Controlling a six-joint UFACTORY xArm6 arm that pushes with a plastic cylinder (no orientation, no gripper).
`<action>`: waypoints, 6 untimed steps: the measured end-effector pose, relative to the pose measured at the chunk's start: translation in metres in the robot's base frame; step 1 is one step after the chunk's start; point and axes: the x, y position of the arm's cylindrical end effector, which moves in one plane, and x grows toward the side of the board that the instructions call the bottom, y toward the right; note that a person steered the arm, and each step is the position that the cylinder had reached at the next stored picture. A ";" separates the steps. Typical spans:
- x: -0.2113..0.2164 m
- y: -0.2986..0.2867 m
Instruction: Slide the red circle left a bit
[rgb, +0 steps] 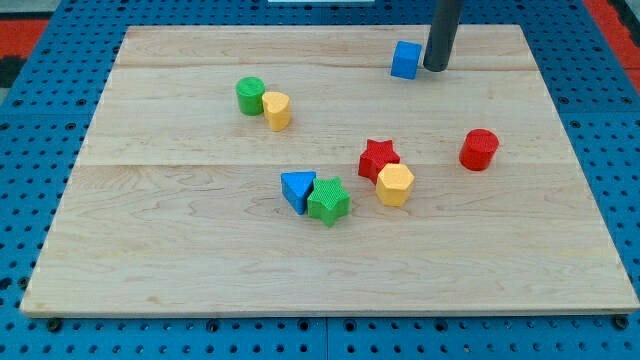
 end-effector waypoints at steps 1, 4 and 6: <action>0.000 -0.006; 0.163 0.107; 0.141 0.056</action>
